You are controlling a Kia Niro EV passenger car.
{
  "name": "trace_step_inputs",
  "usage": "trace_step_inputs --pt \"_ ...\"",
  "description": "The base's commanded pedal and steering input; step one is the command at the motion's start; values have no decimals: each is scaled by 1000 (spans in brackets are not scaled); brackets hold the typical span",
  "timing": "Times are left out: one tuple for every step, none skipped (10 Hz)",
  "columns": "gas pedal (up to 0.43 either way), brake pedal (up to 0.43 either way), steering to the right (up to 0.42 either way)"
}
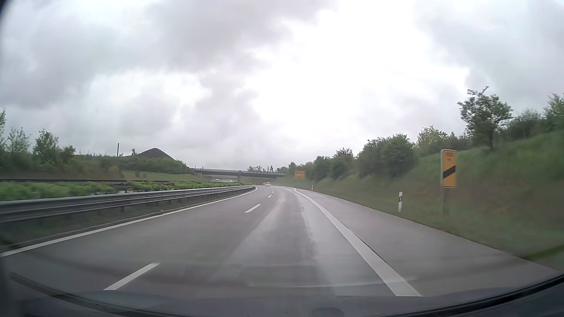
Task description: Follow the waypoints while adhering to traffic rules and regulations
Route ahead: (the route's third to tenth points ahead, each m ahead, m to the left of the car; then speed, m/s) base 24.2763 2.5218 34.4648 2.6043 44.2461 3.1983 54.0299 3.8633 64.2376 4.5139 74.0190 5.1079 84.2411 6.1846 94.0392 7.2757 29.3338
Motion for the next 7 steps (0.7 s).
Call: trace_step_inputs --pt "287 0 -10" --pt "287 0 -10" --pt "287 0 -10" --pt "287 0 -10" --pt "287 0 -9" --pt "287 0 -9" --pt "287 0 -10"
